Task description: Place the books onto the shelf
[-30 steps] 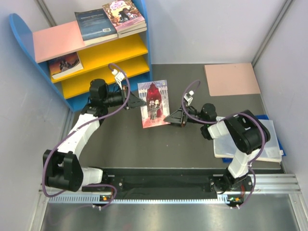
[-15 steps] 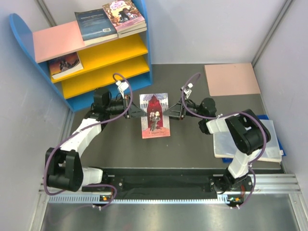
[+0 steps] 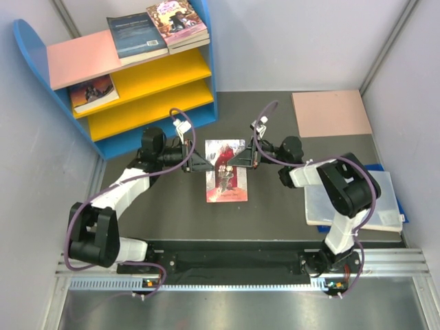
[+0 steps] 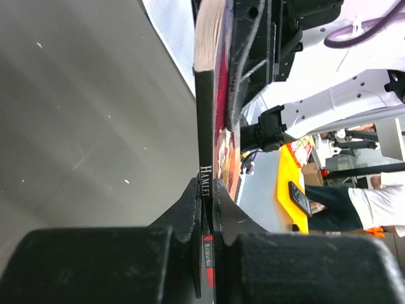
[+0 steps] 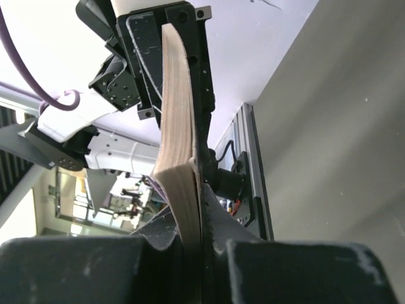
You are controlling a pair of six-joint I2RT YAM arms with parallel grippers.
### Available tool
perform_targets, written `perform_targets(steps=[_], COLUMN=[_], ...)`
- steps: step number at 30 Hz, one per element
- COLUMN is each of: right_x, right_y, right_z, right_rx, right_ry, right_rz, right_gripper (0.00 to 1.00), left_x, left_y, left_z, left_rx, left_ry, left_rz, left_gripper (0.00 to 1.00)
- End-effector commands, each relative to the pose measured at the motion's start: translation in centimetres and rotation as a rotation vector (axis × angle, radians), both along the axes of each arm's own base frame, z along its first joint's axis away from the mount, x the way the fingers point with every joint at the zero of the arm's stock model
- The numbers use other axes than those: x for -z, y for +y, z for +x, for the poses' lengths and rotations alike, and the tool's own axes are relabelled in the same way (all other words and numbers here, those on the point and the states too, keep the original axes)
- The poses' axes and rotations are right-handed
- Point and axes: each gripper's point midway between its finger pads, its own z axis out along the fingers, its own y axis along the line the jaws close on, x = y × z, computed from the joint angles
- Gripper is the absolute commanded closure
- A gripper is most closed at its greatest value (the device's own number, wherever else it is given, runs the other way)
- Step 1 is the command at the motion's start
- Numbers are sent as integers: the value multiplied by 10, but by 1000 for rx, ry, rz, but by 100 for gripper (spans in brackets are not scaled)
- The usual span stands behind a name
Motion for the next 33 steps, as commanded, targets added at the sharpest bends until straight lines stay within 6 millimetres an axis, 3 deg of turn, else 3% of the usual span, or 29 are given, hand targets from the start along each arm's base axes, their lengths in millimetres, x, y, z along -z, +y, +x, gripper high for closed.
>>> perform_targets(steps=[1,7,18,21,33], right_x=[-69,-86,-121,-133,-143], right_y=[-1,3,13,14,9], right_z=[-21,-11,20,26,37], right_rx=[-38,-36,-19,-16,-2], right_ry=[-398,-419,-473,-498,-520], right_rz=[218,231,252,258,247], right_gripper=[100,100,100,100,100], left_x=[-13,-27,-22,-23,-29], left_y=[-7,-4,5,6,8], left_z=[6,1,-8,-13,-14], left_rx=[0,-31,-122,-119,-124], left_ry=[-74,-141,-135,-144,-165], left_rz=[3,5,33,25,41], left_gripper=[94,70,67,52,60])
